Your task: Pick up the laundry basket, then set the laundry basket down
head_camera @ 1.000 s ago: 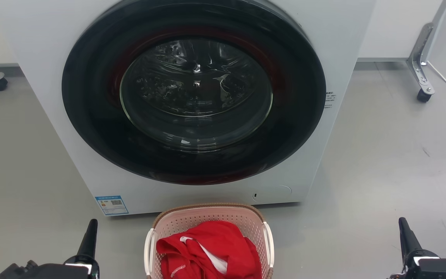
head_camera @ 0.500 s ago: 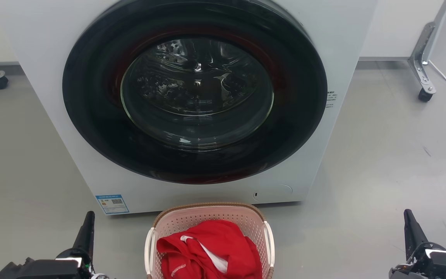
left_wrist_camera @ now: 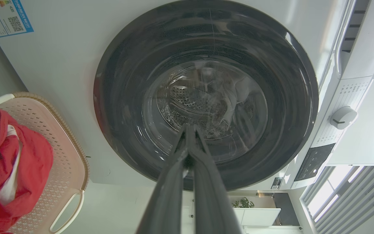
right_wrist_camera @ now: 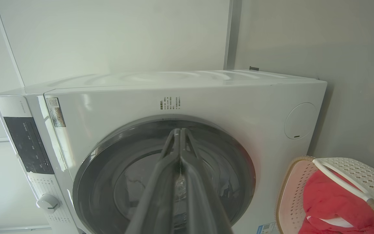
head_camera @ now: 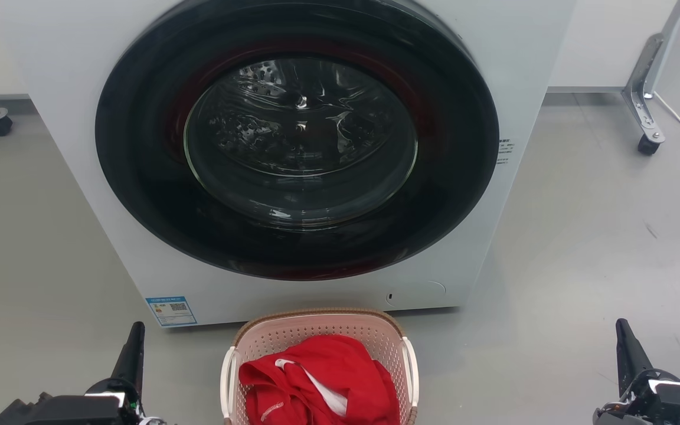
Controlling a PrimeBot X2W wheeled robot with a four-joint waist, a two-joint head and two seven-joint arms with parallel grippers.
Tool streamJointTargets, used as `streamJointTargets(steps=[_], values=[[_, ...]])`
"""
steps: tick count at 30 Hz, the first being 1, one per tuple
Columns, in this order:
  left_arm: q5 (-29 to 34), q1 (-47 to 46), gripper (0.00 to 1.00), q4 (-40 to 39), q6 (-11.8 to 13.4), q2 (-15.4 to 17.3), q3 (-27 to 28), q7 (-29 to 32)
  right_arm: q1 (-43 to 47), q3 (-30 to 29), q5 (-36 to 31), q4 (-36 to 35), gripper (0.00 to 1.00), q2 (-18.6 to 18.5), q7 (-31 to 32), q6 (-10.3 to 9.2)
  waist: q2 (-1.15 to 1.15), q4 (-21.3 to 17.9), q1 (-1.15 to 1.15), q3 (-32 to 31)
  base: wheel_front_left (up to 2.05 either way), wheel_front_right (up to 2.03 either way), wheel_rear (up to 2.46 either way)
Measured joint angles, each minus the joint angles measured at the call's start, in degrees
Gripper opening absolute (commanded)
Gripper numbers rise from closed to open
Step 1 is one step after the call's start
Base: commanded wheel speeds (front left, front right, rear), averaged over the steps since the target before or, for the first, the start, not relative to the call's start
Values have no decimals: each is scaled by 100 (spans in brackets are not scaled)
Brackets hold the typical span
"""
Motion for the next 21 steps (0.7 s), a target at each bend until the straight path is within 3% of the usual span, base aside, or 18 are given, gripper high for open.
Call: streamJointTargets(steps=[21], values=[[0, 0, 0, 0, -1, 0, -1, 0, 0, 0, 1, 0, 0, 0, 0, 0, 0, 0, 0, 0, 0, 0, 0]])
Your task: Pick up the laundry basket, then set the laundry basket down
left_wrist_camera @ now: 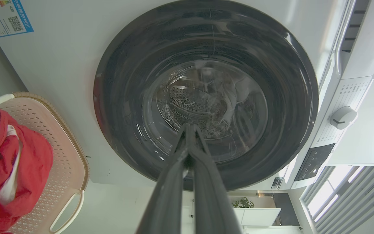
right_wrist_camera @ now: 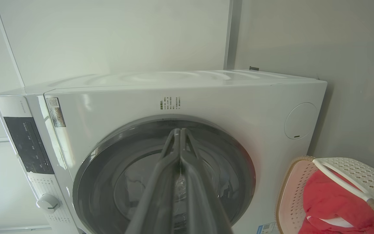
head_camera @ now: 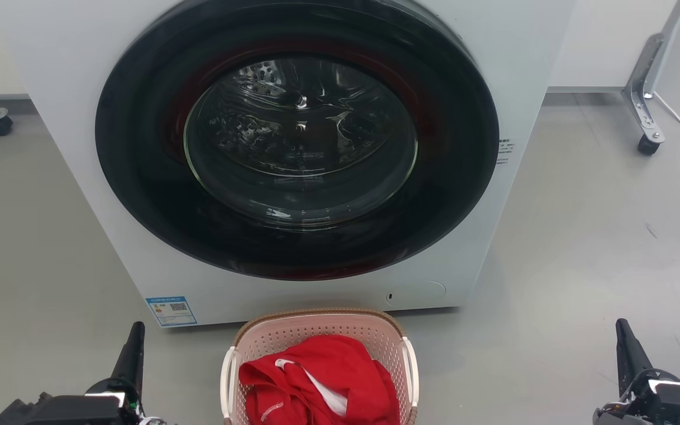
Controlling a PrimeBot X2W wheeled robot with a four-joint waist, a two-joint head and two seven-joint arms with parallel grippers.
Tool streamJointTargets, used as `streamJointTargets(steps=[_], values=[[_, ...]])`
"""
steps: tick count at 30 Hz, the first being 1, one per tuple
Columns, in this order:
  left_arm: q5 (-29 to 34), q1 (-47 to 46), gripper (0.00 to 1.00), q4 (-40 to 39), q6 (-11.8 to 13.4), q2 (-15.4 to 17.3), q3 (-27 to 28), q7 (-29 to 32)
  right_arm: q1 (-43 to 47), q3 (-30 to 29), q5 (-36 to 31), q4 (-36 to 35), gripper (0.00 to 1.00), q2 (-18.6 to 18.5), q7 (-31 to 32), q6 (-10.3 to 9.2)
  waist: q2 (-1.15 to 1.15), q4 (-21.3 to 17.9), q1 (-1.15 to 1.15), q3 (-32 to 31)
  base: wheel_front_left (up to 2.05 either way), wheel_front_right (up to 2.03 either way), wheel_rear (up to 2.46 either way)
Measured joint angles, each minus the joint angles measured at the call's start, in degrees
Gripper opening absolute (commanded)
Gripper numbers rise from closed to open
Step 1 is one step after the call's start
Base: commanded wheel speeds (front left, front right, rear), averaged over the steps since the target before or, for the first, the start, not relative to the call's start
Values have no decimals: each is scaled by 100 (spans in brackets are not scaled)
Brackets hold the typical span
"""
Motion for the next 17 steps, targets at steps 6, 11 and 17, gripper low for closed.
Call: streamJointTargets(steps=[6, 11, 17], values=[[0, 0, 0, 0, 1, 0, 0, 0, 0, 0, 0, 0, 0, 0, 0, 0, 0, 0, 0, 0, 0, 0, 0], [0, 0, 0, 0, 0, 0, 0, 0, 0, 0, 0, 0, 0, 0, 0, 0, 0, 0, 0, 0, 0, 0, 0], [0, 0, 0, -1, 0, 0, 0, 0, 0, 0, 0, 0, 0, 0, 0, 0, 0, 0, 0, 0, 0, 0, 0]])
